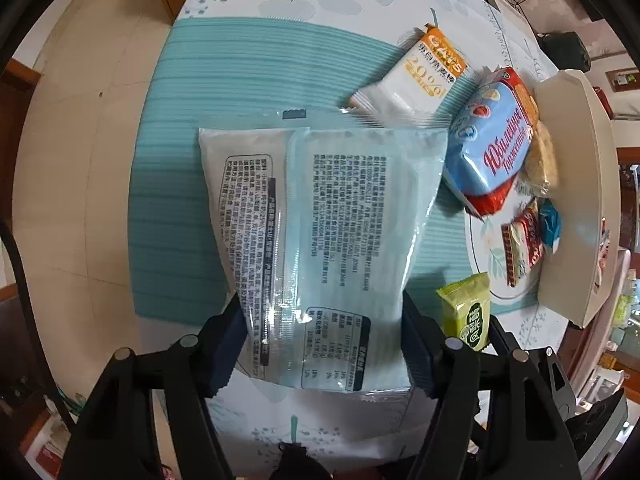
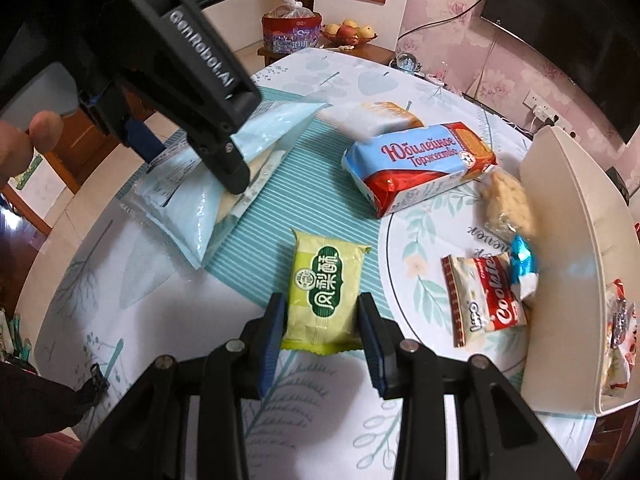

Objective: Organize snacks
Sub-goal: 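Lift both held snacks and carry them toward the white bin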

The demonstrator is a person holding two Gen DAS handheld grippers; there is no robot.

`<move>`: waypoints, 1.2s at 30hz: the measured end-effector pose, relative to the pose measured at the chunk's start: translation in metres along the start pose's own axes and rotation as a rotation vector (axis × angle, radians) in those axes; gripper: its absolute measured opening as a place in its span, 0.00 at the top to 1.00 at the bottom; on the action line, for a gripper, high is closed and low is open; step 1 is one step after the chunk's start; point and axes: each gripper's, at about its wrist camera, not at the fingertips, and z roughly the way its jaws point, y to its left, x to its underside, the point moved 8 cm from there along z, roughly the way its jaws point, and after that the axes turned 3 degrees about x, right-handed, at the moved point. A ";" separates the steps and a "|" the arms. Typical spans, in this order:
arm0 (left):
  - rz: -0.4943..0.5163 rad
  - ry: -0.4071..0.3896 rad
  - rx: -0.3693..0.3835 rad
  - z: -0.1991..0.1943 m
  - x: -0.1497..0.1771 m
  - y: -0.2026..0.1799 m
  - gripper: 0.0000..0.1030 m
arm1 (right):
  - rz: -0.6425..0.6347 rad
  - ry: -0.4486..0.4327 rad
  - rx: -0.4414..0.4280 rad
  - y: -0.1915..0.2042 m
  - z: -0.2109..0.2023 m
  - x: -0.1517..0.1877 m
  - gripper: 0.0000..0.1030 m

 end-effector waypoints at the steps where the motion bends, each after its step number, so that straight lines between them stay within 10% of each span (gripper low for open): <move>1: -0.004 0.002 0.005 0.004 0.006 -0.003 0.35 | 0.000 -0.003 -0.001 0.000 -0.002 0.000 0.65; 16: -0.001 -0.010 0.030 -0.021 0.041 -0.020 0.36 | 0.017 -0.076 -0.028 -0.010 -0.037 0.005 0.65; 36: 0.137 -0.209 0.080 -0.095 0.043 -0.173 0.36 | 0.020 -0.223 0.005 -0.109 -0.121 0.010 0.65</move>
